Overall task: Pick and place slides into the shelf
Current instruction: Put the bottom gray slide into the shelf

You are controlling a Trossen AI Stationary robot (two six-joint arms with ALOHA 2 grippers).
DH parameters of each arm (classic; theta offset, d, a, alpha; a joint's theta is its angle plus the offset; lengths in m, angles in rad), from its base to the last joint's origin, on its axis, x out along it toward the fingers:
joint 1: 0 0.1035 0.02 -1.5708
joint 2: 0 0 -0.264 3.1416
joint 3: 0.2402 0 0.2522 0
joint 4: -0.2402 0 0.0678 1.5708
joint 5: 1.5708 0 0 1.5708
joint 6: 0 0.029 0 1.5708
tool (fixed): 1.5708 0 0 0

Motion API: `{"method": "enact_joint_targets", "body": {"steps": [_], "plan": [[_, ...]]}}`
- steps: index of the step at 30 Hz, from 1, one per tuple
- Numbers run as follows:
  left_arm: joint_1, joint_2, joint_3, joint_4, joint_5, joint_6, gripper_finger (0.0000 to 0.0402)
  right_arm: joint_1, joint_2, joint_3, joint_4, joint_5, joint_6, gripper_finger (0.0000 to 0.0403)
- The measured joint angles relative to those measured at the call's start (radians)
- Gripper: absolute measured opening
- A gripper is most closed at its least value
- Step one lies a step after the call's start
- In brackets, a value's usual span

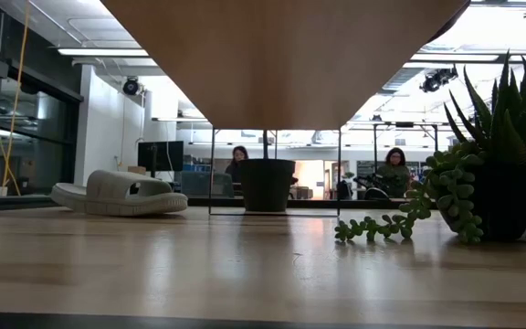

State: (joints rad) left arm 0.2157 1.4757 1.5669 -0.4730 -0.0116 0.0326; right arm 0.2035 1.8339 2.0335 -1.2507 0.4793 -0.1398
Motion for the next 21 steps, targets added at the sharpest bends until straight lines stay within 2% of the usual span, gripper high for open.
{"method": "enact_joint_targets", "body": {"steps": [17,21], "plan": [[0.0,0.0,0.0,-0.007,0.001,-0.001,0.0211,0.02,0.0,0.0,0.049,0.003,-0.044,0.0],[0.0,0.0,0.0,-0.007,0.001,-0.001,0.0198,0.02,0.0,0.0,0.048,0.009,-0.042,0.0]]}}
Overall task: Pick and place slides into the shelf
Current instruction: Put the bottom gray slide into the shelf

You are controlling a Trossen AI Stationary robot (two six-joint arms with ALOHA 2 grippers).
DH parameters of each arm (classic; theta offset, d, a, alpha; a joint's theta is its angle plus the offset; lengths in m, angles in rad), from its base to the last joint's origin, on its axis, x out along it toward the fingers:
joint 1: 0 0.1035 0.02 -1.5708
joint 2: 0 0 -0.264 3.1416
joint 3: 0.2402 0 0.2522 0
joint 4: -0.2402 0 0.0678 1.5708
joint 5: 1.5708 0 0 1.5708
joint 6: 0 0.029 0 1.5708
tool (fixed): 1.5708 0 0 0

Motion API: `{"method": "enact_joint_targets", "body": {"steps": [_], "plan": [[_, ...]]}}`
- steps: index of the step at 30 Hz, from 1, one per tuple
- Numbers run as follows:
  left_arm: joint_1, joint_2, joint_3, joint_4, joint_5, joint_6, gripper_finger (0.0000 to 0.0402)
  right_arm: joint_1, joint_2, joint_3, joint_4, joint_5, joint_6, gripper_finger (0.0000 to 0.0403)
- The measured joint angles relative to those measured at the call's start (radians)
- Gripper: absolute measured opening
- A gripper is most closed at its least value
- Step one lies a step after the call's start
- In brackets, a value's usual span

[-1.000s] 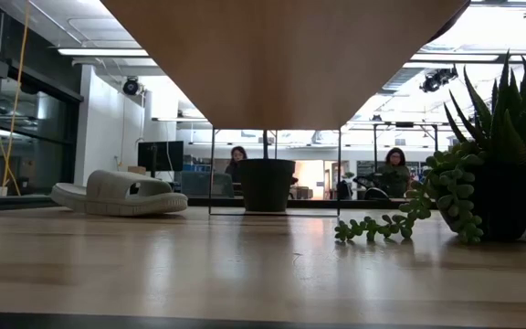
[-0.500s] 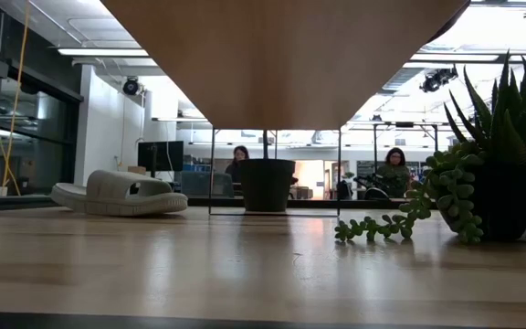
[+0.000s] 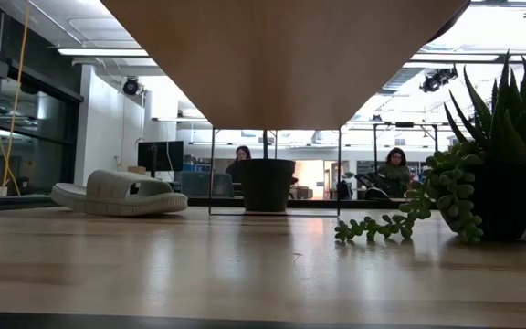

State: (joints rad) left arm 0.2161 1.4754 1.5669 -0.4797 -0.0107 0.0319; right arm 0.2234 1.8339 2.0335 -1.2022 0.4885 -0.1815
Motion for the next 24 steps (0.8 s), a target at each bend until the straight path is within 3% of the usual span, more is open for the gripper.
{"method": "enact_joint_targets", "body": {"steps": [12,24], "plan": [[0.0,0.0,0.0,0.0,0.003,0.021,0.0033,0.0,0.0,0.0,-0.004,0.009,0.0,0.0],[0.0,-0.001,0.0,0.0,-0.001,0.026,0.0039,0.006,0.0,0.0,-0.003,0.017,0.003,0.0008]]}}
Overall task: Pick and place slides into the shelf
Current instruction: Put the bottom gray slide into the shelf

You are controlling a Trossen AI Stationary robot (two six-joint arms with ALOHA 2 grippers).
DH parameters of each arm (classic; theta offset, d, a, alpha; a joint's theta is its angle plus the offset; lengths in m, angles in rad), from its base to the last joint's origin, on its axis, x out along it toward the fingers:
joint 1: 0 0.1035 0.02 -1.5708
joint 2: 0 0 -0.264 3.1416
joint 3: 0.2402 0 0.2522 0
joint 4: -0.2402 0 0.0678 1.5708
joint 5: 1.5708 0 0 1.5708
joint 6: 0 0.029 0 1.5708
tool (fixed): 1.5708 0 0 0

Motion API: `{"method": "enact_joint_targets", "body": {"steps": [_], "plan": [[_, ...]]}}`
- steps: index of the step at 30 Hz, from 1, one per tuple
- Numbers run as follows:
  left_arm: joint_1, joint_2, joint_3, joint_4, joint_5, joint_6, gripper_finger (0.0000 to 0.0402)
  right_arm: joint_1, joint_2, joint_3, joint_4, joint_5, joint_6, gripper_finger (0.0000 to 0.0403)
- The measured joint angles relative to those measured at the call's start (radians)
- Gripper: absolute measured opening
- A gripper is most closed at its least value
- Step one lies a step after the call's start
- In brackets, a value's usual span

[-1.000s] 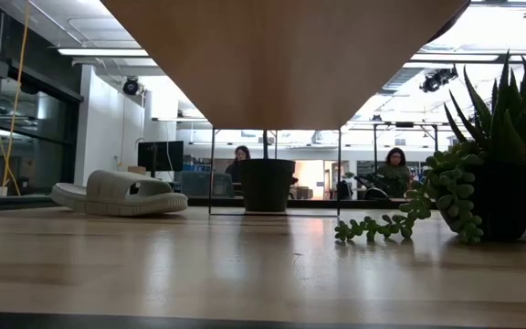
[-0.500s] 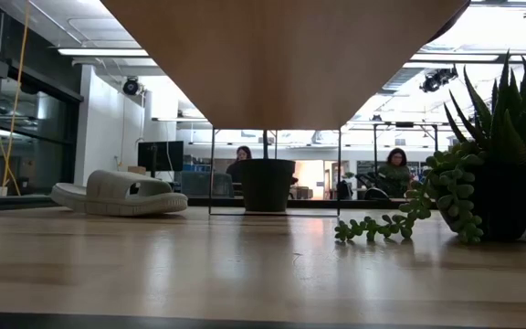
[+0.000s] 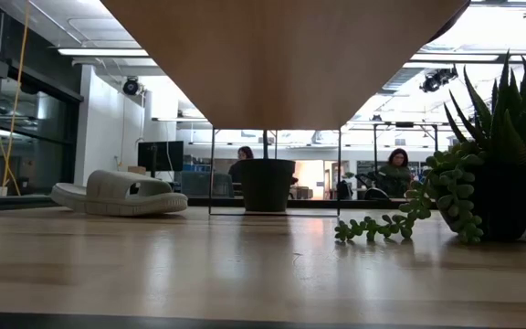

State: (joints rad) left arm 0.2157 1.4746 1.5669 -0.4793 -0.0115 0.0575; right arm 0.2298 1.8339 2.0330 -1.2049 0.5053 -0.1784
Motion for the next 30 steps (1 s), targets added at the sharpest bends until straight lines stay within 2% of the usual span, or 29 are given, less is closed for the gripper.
{"method": "enact_joint_targets", "body": {"steps": [5,9,18,22,27,30], "plan": [[0.0,0.0,0.0,-0.002,-0.022,0.002,0.0029,0.0,-0.001,0.0,-0.004,0.022,0.039,0.0028],[0.001,0.0,0.0,-0.003,-0.031,0.003,0.0029,0.001,-0.012,0.0,-0.015,0.085,0.101,0.0052],[0.001,0.001,-0.001,-0.08,-0.054,0.022,0.0029,0.005,-0.09,0.0,0.0,0.166,0.209,0.0095],[0.001,0.001,-0.001,-0.063,-0.054,0.022,0.0028,0.031,-0.164,0.0,0.005,0.304,0.357,0.0096],[0.001,0.001,-0.001,-0.025,-0.052,0.021,0.0028,0.109,-0.292,0.0,0.003,0.543,0.538,0.0096],[0.001,0.001,-0.001,0.029,-0.026,0.02,0.0028,0.173,-0.372,0.0,-0.035,0.625,0.658,0.0096]]}}
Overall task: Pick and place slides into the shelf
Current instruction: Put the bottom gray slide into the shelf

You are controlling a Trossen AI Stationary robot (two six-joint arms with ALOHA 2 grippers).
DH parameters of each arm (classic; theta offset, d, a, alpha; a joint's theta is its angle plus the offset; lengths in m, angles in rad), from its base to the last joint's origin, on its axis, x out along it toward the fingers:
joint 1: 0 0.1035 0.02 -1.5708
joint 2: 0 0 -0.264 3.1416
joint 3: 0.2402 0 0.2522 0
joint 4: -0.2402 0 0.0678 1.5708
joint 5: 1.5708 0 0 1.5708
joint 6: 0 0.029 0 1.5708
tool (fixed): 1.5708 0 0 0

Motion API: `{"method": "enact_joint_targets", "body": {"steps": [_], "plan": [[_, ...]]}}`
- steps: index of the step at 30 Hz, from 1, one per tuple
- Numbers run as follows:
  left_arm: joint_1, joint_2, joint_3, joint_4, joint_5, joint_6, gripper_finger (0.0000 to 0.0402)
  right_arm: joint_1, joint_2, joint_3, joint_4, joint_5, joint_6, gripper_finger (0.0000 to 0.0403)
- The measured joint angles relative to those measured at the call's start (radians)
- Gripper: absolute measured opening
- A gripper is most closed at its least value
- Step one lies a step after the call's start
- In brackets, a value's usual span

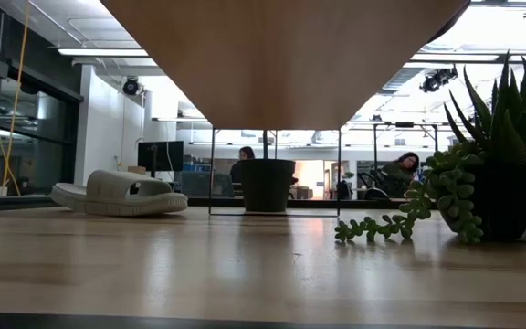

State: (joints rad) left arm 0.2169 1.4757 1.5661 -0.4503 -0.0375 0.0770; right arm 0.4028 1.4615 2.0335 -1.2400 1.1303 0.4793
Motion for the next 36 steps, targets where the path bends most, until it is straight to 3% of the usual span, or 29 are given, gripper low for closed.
{"method": "enact_joint_targets", "body": {"steps": [6,13,18,21,28,36], "plan": [[0.0,0.0,0.0,0.222,0.111,-0.036,0.0028,0.176,-0.085,-0.021,-0.112,0.19,0.248,0.0096],[0.0,0.0,0.0,0.509,0.194,-0.134,0.0028,0.369,-0.124,-0.226,-0.169,0.435,0.557,0.0096],[0.009,0.0,0.001,0.679,0.194,-0.227,0.0034,0.442,-0.178,-0.39,-0.226,0.44,0.883,0.0096],[0.019,0.0,0.002,0.769,0.198,-0.278,0.0026,0.47,-0.195,-0.464,-0.211,0.44,0.958,0.0096],[0.019,0.0,0.002,0.863,0.152,-0.294,0.0025,0.472,-0.197,-0.513,-0.176,0.44,1.002,0.0096],[0.019,-0.001,0.002,0.862,0.131,-0.293,0.0025,0.501,-0.2,-0.496,-0.177,0.441,0.981,0.0096]]}}
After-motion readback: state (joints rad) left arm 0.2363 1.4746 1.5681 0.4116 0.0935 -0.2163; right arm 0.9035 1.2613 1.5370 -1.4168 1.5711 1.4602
